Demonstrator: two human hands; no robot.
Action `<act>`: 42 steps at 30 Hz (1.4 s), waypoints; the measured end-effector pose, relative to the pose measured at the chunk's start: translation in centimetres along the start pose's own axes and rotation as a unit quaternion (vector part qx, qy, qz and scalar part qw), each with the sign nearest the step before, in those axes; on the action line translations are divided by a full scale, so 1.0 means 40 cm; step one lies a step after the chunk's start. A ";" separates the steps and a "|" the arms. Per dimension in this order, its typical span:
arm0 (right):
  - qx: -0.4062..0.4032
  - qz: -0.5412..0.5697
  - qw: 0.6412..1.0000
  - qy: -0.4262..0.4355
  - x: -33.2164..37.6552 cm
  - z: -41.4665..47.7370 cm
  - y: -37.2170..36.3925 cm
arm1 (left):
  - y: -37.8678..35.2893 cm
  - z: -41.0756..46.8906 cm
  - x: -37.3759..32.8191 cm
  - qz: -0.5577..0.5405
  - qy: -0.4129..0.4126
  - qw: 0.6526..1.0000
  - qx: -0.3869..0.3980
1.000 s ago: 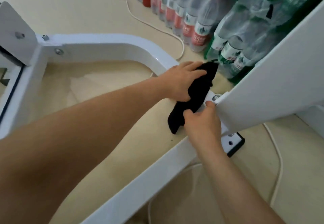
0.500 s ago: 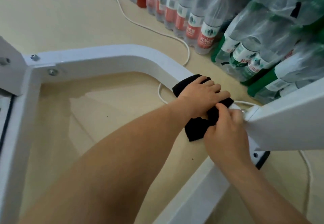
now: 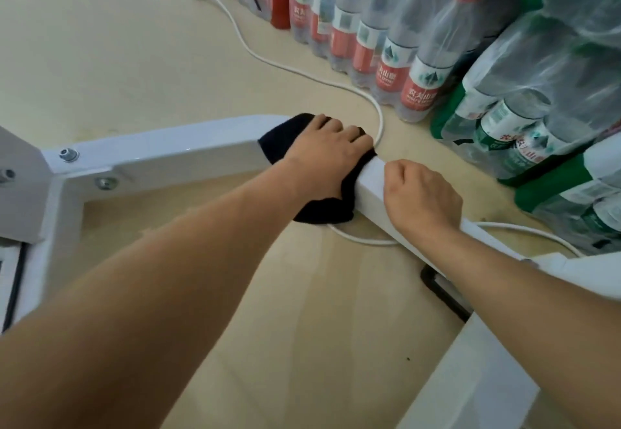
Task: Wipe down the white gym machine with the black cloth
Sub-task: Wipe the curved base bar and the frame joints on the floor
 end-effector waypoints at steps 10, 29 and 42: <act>-0.029 -0.044 0.997 0.056 0.017 -0.002 -0.014 | -0.048 -0.097 0.336 -0.080 0.256 0.963 0.014; -0.035 -0.078 0.995 0.055 0.014 0.003 -0.019 | -0.036 -0.082 0.246 -0.085 0.191 0.977 -0.035; -0.061 -0.104 0.990 0.075 0.028 -0.004 -0.025 | -0.081 -0.253 0.461 -0.039 0.406 0.913 -0.012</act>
Point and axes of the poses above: each hand's wrist, its own z-axis towards the middle knuckle, its own y-axis out of the back of the hand, x = y × z, the point moved 7 cm from there along z, towards the middle knuckle, and after that the axes turned 14 degrees about y, right-handed, at the moved point
